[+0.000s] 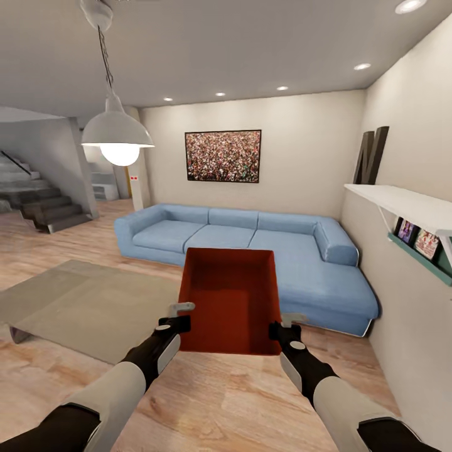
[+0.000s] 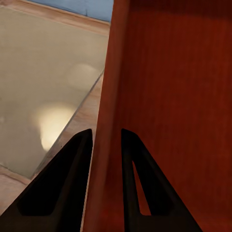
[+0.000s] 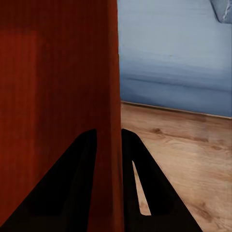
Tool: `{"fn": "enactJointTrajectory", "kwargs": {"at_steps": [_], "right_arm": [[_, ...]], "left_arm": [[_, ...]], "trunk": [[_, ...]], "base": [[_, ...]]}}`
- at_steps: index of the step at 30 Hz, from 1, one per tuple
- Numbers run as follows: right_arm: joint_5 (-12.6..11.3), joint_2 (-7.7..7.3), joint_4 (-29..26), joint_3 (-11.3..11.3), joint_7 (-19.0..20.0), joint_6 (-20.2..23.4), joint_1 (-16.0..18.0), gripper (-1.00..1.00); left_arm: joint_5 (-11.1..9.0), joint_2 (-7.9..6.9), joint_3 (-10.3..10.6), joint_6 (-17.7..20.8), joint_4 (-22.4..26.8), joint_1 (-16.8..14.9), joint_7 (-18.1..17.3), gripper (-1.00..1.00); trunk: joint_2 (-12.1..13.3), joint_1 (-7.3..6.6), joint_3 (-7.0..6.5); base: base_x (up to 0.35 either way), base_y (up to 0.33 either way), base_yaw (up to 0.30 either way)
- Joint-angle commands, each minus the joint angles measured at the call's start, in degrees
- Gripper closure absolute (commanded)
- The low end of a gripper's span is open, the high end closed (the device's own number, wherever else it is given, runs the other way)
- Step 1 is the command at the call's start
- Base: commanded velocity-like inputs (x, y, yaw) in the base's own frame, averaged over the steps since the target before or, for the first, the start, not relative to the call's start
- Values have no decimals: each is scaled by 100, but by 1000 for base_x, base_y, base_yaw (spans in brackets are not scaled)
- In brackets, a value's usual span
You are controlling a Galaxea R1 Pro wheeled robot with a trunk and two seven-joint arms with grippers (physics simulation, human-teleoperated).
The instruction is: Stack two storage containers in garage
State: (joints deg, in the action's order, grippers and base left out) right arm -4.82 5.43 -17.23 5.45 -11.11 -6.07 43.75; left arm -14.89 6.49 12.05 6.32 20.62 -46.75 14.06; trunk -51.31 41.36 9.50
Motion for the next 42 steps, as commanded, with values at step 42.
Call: {"fn": "enactJointTrajectory", "kwargs": {"at_steps": [42], "right_arm": [[25,-8,-17,-131,-515,-34,11,100]], "left_arm": [[-14,-60,34,36,-89,-1,238,100]], "trunk": [[-7,1,7]], "base": [[0,0,300]]}}
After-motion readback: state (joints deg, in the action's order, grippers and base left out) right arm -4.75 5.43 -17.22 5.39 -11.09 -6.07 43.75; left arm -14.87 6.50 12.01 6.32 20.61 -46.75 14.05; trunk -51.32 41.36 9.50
